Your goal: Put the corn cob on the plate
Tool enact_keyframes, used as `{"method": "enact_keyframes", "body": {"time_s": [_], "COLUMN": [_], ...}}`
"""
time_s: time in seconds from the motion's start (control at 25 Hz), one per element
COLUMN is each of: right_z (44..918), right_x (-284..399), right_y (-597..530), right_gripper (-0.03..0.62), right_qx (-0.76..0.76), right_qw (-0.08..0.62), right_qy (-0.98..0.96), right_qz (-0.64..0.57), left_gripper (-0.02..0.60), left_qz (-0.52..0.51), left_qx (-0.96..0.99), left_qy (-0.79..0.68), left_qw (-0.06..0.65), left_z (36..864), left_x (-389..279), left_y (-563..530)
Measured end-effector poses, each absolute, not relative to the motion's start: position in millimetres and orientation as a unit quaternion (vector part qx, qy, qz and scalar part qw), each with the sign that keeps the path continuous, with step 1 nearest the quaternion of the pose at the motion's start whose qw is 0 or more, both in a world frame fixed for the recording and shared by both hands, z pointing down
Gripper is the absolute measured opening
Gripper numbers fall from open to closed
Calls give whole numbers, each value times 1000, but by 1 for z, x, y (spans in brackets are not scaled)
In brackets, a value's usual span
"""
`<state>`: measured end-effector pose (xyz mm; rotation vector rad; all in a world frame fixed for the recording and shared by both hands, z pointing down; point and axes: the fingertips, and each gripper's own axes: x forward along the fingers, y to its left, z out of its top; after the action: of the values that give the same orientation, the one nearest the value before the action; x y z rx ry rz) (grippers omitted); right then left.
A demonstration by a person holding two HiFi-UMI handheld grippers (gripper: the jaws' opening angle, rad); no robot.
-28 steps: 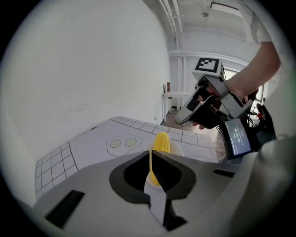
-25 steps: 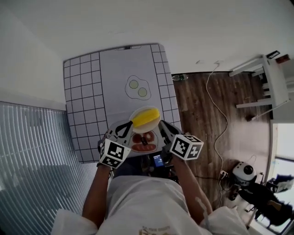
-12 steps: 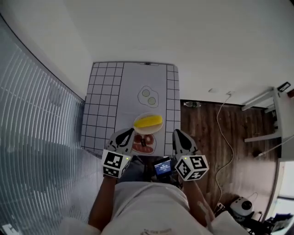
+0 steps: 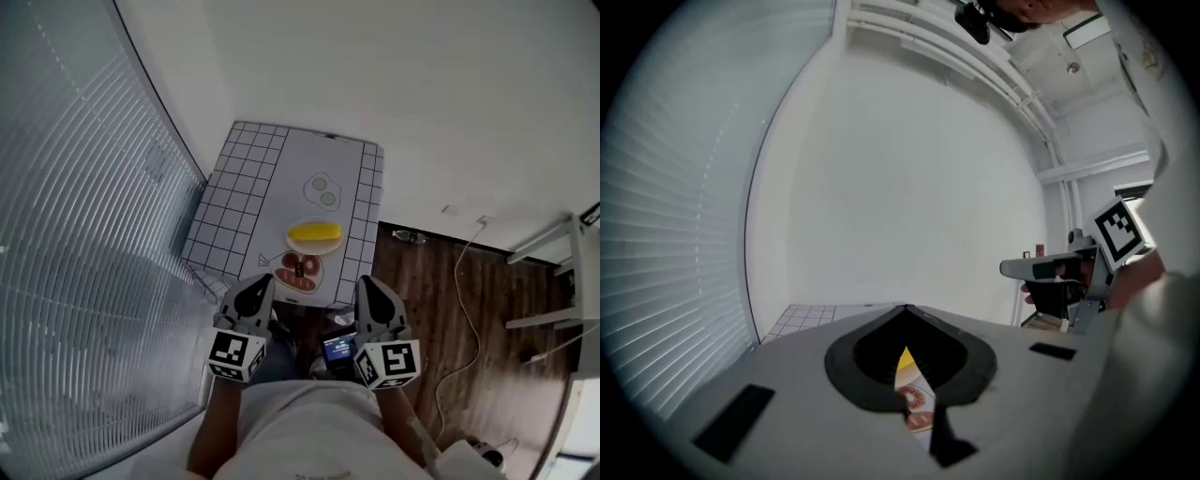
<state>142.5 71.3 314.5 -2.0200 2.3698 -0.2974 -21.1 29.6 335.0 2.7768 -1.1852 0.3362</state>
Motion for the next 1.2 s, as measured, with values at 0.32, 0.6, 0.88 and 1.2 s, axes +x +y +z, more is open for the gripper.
{"method": "enact_keyframes", "body": {"time_s": [0.32,0.6,0.88,1.2], "right_z": [296,283,289,294], "right_x": [143,142,137,145], "right_y": [106,108,108,105], "right_gripper": [6,6,6,6], "right_qx": [-637,-640,-637,-647], "right_qw": [28,23,15,20], "right_qy": [765,765,767,757], "right_qz": [-90,-77,-80,-90], "left_gripper": [8,8,8,8], "left_qz": [106,91,82,87], "left_qx": [906,904,909,906], "left_qy": [-410,-419,-409,-414], "left_qw": [17,10,4,11], "left_z": [309,298,296,301], "left_x": [-32,-39,-34,-41], "left_y": [66,66,62,60]}}
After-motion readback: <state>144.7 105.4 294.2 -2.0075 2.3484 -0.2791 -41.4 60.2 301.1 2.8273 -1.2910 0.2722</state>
